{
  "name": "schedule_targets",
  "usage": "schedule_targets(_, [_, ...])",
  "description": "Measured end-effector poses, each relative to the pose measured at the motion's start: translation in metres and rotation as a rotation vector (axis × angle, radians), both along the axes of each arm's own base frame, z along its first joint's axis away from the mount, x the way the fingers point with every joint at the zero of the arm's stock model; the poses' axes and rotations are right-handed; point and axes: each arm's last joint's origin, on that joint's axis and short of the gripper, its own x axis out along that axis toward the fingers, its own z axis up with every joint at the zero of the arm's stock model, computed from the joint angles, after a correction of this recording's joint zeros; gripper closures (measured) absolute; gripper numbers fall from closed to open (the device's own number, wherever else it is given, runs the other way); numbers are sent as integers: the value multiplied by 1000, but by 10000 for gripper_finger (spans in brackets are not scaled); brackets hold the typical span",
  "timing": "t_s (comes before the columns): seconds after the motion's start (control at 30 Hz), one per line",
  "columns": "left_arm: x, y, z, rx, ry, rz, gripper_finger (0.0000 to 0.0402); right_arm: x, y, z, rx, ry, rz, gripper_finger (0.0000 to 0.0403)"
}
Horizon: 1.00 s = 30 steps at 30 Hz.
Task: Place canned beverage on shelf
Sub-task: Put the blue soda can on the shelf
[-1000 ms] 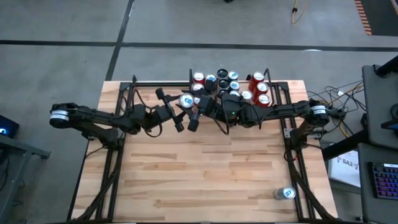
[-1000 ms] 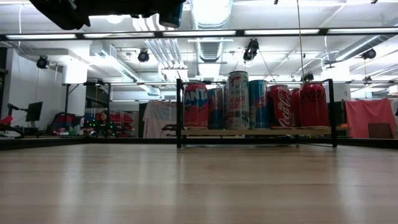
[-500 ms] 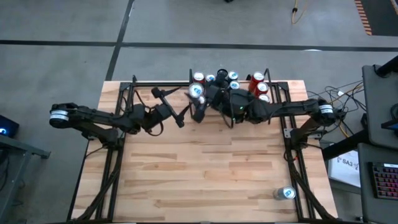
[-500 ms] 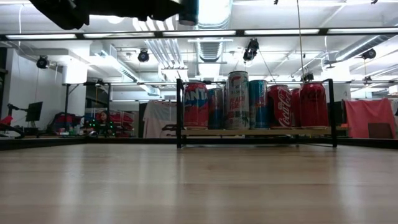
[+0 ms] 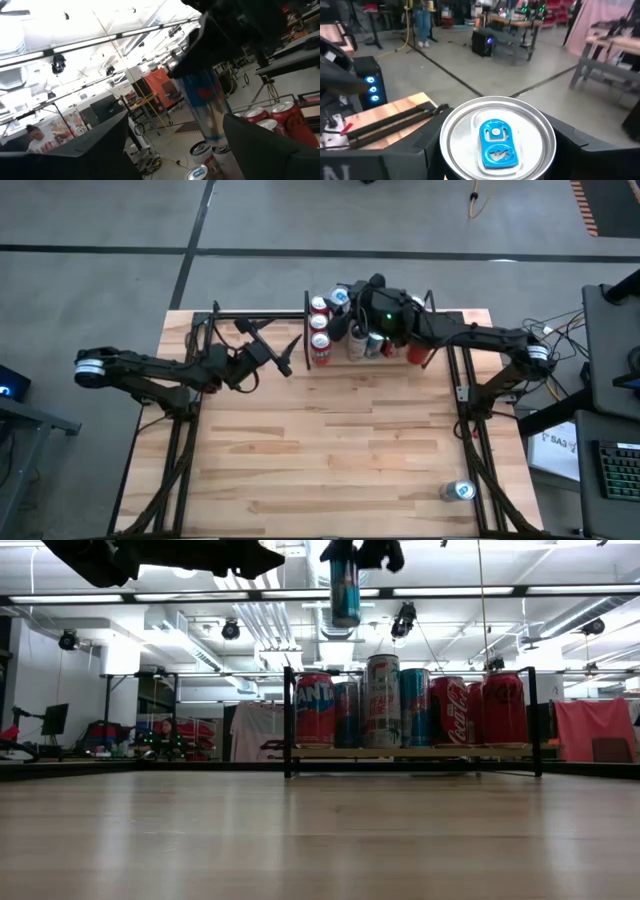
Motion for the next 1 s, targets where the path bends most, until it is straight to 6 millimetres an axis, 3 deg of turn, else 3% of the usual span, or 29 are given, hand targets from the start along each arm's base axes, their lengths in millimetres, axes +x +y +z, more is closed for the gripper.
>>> schedule_targets(0.23, [-7,11,2,-52,0,-17,114,-2,-15,-25,73,10,-25,182])
schedule_targets(0.57, [-20,27,6,-158,-39,-187,145,0,-17,-56,113,-19,-45,182])
schedule_targets(1.0, [-30,27,11,-190,-44,-227,150,12,-33,-82,116,-31,-106,182])
